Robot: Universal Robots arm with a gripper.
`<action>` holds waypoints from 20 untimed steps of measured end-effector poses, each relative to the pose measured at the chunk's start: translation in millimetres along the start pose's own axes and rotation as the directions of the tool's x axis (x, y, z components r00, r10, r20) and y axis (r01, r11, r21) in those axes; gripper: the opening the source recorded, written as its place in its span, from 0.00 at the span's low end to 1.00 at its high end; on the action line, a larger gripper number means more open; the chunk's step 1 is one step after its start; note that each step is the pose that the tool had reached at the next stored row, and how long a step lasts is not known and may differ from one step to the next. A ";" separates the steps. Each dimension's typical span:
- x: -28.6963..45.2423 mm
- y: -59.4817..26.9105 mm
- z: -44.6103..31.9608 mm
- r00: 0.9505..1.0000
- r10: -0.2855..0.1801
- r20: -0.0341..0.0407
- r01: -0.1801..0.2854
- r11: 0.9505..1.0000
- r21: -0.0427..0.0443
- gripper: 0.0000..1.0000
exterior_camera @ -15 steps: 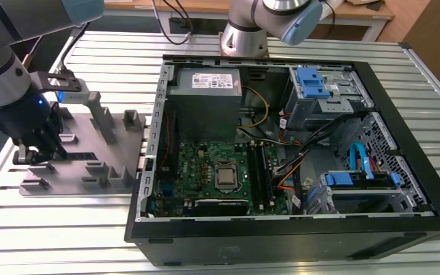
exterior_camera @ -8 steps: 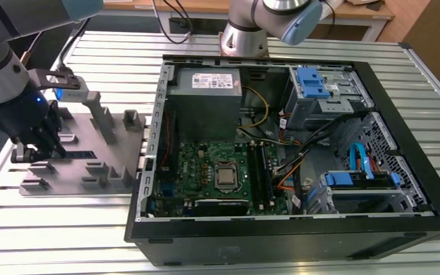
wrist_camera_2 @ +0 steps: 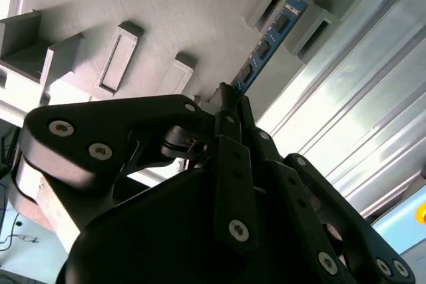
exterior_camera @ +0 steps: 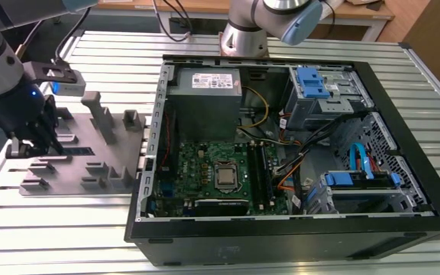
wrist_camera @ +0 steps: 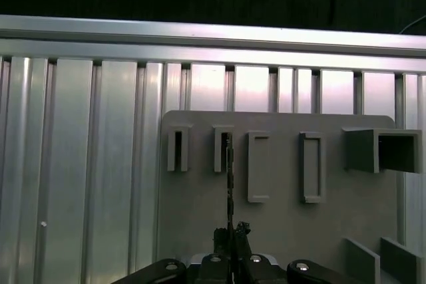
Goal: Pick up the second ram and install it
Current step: 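Pick up the second ram and move it above second insertion slot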
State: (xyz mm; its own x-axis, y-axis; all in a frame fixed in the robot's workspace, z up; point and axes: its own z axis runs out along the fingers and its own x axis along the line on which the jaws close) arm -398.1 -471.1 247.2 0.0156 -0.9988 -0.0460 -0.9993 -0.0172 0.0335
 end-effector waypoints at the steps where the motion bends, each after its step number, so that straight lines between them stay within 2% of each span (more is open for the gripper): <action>1: -0.1 0.1 -2.0 1.000 0.000 0.000 0.000 1.000 0.000 0.14; 9: -0.7 0.5 -14.3 1.000 0.000 0.000 0.000 1.000 0.000 0.14; 20: -1.1 0.8 -24.8 1.000 0.000 0.000 0.000 1.000 0.000 0.14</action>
State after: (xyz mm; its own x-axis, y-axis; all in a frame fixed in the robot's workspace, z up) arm -398.1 -471.1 272.0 0.0156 -0.9988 -0.0462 -0.9993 -0.0171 0.0335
